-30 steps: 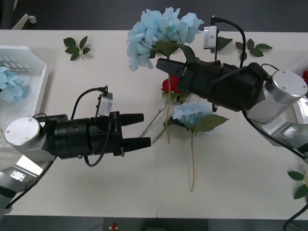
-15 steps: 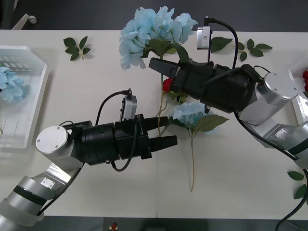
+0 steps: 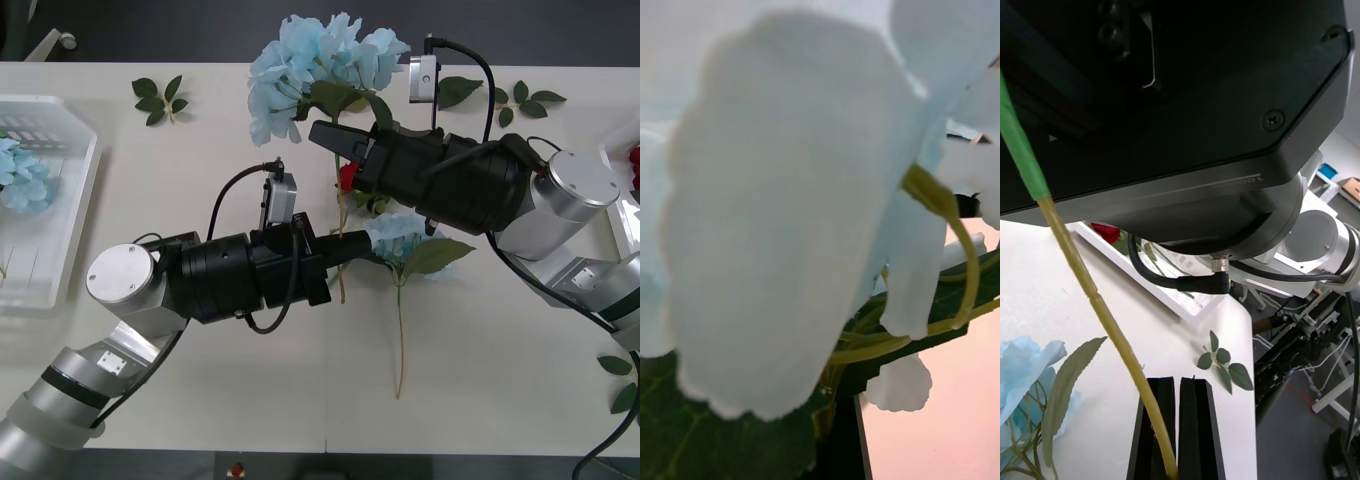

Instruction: Put the red flowers into the right box and the blue flowers into the left box

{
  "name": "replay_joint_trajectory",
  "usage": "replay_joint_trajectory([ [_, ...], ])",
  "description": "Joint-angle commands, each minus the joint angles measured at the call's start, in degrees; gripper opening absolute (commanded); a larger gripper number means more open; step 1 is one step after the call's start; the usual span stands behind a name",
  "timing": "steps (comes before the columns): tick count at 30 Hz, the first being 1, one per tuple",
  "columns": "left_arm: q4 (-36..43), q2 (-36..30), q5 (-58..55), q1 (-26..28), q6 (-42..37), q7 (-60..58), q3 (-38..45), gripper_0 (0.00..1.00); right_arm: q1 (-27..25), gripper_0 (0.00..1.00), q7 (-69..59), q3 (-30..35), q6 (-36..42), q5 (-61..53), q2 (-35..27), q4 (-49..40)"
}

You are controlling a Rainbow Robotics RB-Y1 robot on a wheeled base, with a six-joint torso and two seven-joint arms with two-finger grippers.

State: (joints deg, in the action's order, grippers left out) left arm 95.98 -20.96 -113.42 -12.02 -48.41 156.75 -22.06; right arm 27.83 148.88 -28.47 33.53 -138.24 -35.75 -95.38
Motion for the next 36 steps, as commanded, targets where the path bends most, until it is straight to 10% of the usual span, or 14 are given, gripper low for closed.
replay_joint_trajectory([
  [1, 1.31, -0.22, 0.13, -0.72, 0.6, -1.75, -0.35, 0.0, 1.7, 0.0, 0.71, -0.09, 0.13, -0.54, -0.02, -0.94],
  [3, 1.31, -0.4, 0.04, -0.72, 0.6, -1.75, -0.44, 0.0, 1.7, 0.0, 0.62, -0.09, 0.13, -0.54, -0.02, -0.94],
  [4, 1.31, -0.75, -0.13, -0.72, 0.6, -1.75, -0.44, 0.0, 1.7, 0.18, 0.53, -0.09, 0.04, -0.62, -0.02, -0.94],
  [6, 1.31, -1.1, -0.57, -0.72, 0.68, -1.75, -0.35, 0.0, 1.7, 0.98, 0.44, -0.09, -0.22, -1.24, 0.07, -0.94],
  [21, 1.31, -17.01, -9.63, -0.55, -0.99, -1.75, 5.45, 0.0, 1.7, 1.0, 0.18, -0.01, -0.22, -2.12, -0.81, -0.94],
  [36, -11.96, -34.15, 5.49, -7.14, -28.58, -26.67, 29.88, 0.0, 1.7, 1.0, -18.72, -0.09, 9.18, 2.63, -19.09, -0.94],
])
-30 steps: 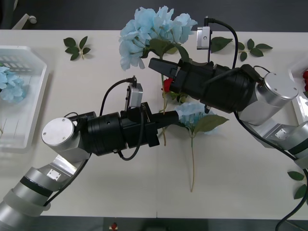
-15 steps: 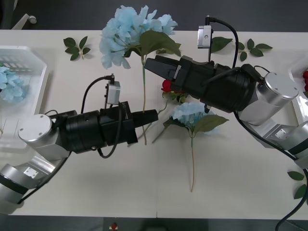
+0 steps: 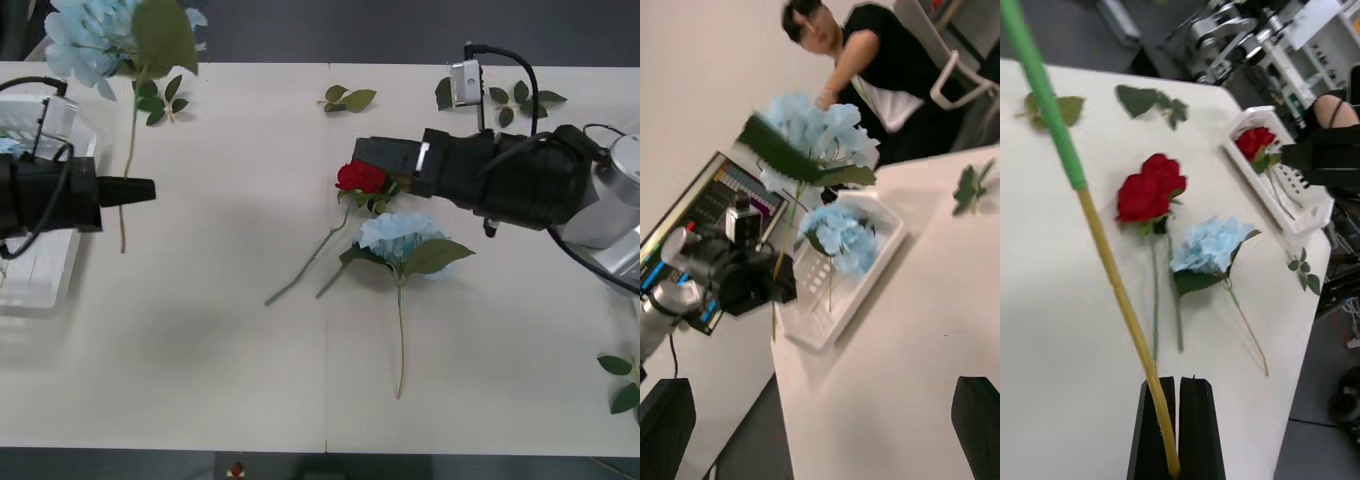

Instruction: Put the red flowers into the right box and the blue flowers into the left box

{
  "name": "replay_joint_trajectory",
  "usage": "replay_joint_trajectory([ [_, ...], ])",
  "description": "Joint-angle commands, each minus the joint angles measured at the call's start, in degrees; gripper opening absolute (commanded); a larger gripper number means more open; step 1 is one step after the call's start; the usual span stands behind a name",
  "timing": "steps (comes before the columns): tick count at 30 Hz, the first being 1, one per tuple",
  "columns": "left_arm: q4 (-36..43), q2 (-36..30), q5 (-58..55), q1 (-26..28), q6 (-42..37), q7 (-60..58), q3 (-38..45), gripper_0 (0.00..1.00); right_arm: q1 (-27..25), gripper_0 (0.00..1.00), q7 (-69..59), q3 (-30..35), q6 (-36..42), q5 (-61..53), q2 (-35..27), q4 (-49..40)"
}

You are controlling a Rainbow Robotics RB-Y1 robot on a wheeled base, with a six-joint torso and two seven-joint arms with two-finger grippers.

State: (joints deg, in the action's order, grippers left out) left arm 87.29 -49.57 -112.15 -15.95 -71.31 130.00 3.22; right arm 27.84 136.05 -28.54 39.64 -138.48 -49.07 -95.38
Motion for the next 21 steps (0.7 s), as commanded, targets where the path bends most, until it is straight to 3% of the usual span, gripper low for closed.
replay_joint_trajectory([
  [1, -4.05, -6.32, 5.19, -3.47, -7.0, -0.54, 5.39, 0.0, 1.7, 1.0, -7.11, -0.02, 3.77, 3.74, -6.56, -0.95],
  [4, -7.13, -10.89, 10.72, -5.14, -12.71, -4.85, 10.57, 0.0, 1.7, 1.0, -15.29, -0.02, 8.34, 7.87, -11.05, -1.04],
  [13, -8.45, -15.9, 27.69, -2.68, -14.56, -7.22, 22.7, 0.0, 1.7, 1.0, -45.96, -0.02, 17.57, 26.33, -18.08, -7.98],
  [21, -7.48, -15.11, 36.04, 7.43, -2.87, -5.81, 25.16, 0.0, 1.78, 1.0, -74.44, -0.02, 23.37, 50.94, -16.41, -19.32],
])
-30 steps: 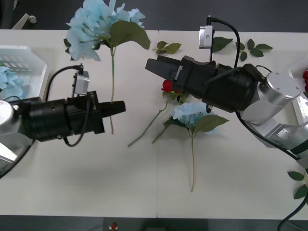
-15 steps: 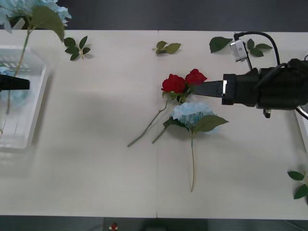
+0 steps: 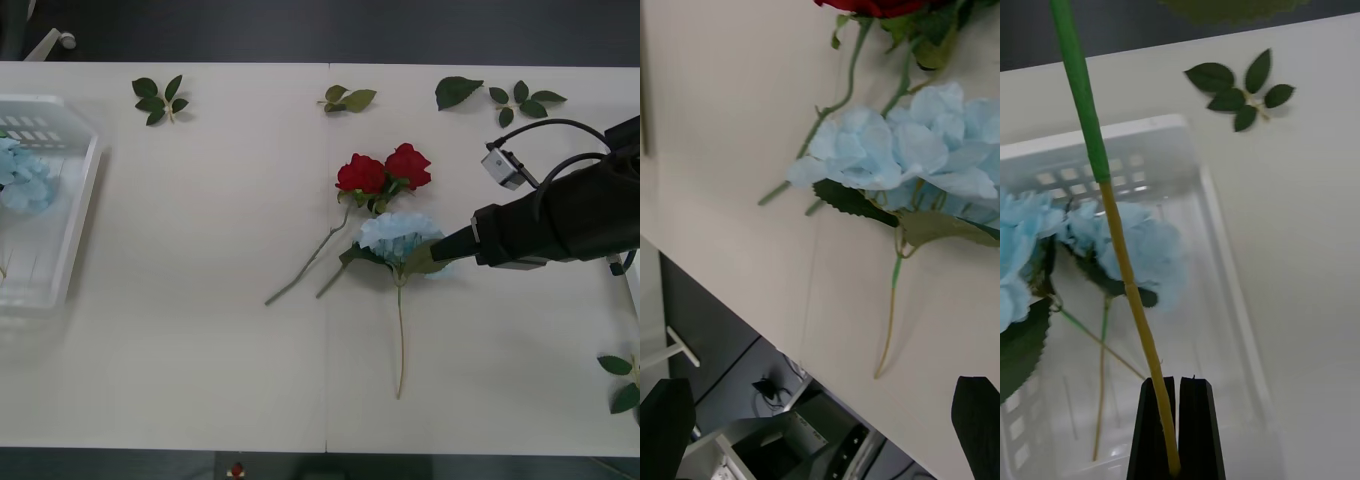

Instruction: Put the red flowers into the right box and the blue flowers into the left box

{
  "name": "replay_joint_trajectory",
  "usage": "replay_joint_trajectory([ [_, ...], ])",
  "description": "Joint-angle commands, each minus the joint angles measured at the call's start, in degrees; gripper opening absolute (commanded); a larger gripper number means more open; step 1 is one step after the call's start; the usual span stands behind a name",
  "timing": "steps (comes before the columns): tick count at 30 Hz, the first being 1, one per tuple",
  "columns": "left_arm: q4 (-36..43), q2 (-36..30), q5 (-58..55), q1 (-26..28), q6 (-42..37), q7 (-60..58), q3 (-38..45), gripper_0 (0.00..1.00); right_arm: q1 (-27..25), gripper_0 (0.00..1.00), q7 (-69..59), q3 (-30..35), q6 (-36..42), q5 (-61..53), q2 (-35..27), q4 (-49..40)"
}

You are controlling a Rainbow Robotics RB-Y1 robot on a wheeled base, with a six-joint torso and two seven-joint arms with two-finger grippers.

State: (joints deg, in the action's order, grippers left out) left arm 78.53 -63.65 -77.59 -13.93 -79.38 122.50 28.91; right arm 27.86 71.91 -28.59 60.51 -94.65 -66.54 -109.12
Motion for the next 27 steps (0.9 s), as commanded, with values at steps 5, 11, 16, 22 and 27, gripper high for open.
replay_joint_trajectory([
  [5, 2.51, 1.86, 3.85, 8.75, 11.09, 2.83, -0.52, 0.0, 1.68, 1.0, -22.08, 0.02, 10.25, 20.21, 4.57, -11.38],
  [11, 3.12, 5.03, 4.99, 11.82, 16.63, 4.24, -1.14, 0.0, 1.76, 1.0, -31.22, -0.33, 18.51, 29.7, 10.46, -13.4],
  [16, 3.12, 7.66, 5.78, 12.61, 20.49, 5.38, -2.72, 0.0, 1.68, 1.0, -35.53, -4.37, 18.77, 37.87, 14.42, -12.78],
  [22, 3.12, 11.53, 8.94, 13.23, 24.62, 5.65, -4.92, 0.0, 1.76, 1.0, -37.02, -10.26, 17.63, 48.51, 18.11, -10.76],
  [27, 3.12, 12.41, 7.54, 15.07, 28.84, 5.91, -7.11, 0.0, 1.76, 1.0, -37.9, -12.46, 15.08, 53.17, 21.89, -5.75],
])
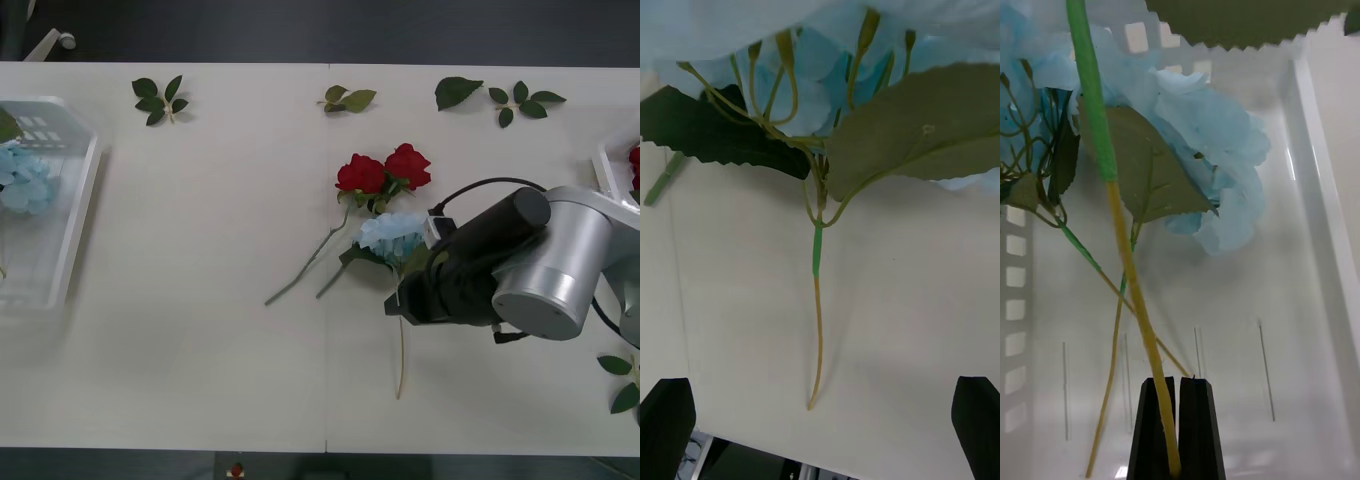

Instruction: Put the red flowers into the right box and the blue flowers into the left box

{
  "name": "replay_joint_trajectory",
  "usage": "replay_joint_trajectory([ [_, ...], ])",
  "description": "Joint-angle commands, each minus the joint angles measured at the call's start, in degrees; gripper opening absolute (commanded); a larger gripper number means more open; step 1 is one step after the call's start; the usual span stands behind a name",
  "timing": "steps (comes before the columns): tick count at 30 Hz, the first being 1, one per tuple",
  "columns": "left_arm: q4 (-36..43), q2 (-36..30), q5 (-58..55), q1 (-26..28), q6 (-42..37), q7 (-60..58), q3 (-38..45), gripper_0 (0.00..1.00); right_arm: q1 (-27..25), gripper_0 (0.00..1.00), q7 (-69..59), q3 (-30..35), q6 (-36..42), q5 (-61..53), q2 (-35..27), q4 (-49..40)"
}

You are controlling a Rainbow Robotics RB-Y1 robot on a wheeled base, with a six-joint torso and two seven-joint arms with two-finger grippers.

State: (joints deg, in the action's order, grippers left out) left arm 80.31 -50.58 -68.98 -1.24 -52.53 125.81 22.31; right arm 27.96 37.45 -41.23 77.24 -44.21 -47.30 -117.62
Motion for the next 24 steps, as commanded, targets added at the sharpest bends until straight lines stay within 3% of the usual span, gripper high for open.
replay_joint_trajectory([
  [1, 1.34, -0.67, -1.15, 2.38, 1.99, 2.6, -0.51, 0.01, 1.58, 1.0, -3.53, 0.01, -2.01, 3.6, 3.36, 3.62],
  [4, 1.34, -0.67, -1.59, 2.47, 1.99, 2.95, -0.42, 0.08, 1.66, 1.0, -3.61, -0.17, -3.41, 5.71, 5.82, 7.05],
  [5, 1.34, -0.67, -1.77, 2.47, 1.99, 3.04, -0.42, 0.18, 1.66, 1.0, -3.61, -0.17, -4.03, 6.42, 6.79, 8.28],
  [10, 1.34, -0.67, -3.44, 2.47, 1.02, 3.65, 0.37, 0.46, 1.66, 1.0, -3.53, -0.61, -6.4, 9.58, 9.78, 12.76],
  [13, 1.78, -0.67, -5.37, 2.47, -3.2, 4.18, 2.74, 0.61, 2.28, 1.0, -3.61, -1.84, -7.89, 11.51, 11.01, 15.75],
  [18, 5.73, -0.67, -8.27, 2.47, -12.42, 4.44, 7.31, 0.75, 3.51, 1.0, -3.61, -3.42, -9.48, 12.83, 12.59, 19.71],
  [19, 6.96, -0.67, -9.24, 2.29, -14.71, 4.53, 8.37, 0.76, 3.68, 0.8, -3.7, -3.42, -9.83, 12.83, 12.94, 20.32],
  [21, 9.51, -0.67, -10.47, 1.85, -18.93, 4.35, 10.12, 0.77, 3.95, 0.12, -3.7, -3.42, -9.92, 12.74, 13.29, 20.76],
  [22, 10.13, -0.67, -10.82, 1.67, -19.98, 4.18, 10.56, 0.77, 4.04, 0.03, -3.7, -3.42, -9.92, 12.83, 13.29, 20.85],
  [24, 13.11, -0.67, -12.4, 0.8, -23.59, 3.92, 11.79, 0.76, 4.12, 0.0, -3.7, -3.42, -9.92, 12.74, 13.29, 20.85],
])
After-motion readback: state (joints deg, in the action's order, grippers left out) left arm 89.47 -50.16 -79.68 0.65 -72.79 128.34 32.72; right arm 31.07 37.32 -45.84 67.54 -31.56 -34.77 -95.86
